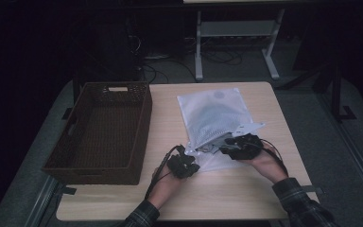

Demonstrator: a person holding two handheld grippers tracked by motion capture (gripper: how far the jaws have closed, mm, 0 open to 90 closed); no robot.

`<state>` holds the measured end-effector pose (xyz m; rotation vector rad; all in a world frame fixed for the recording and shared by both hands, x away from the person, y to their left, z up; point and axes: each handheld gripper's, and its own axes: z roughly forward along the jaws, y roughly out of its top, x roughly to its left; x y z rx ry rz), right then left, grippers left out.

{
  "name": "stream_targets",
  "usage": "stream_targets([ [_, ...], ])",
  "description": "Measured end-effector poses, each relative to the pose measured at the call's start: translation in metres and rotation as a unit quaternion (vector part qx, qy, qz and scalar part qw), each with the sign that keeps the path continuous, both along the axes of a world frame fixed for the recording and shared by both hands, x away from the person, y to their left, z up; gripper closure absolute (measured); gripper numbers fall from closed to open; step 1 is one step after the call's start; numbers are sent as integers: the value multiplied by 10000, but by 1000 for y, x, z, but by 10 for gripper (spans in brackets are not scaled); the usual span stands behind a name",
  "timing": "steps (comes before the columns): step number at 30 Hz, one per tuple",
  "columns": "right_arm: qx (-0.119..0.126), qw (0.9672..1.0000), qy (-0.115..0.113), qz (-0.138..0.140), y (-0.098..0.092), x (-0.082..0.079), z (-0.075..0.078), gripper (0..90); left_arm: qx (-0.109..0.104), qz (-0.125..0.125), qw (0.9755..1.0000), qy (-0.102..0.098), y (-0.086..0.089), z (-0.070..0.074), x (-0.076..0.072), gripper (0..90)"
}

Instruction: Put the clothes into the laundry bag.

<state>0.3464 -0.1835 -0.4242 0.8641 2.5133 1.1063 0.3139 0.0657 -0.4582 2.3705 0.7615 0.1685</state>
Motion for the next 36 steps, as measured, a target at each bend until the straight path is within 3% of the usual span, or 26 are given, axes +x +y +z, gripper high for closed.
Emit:
stream_targets([
  [6,-175,9982,197,-538,-48,-5,-11,528,-13,-9,10000,26,1,0,0,900],
  [10,-267,9957,548,-697,-59,2,-25,497,-24,-12,10000,26,0,0,1,899],
  [12,-395,9951,601,-672,-56,6,-31,488,-29,-11,10000,24,0,0,1,899],
  [14,-354,9957,599,-608,-52,7,-33,496,-32,-13,10000,21,0,0,1,899],
  [21,-340,9967,601,-427,-43,15,-34,782,-46,-4,10000,27,0,-1,1,899],
  [23,-288,9971,599,-361,-41,15,-32,829,-48,-8,10000,30,0,-1,1,899],
  [27,-89,9983,550,-138,-29,13,-25,836,-34,-26,10000,28,-2,0,0,899],
  [36,-150,9993,326,120,13,17,-22,840,-47,-119,9999,46,-5,0,-1,899],
])
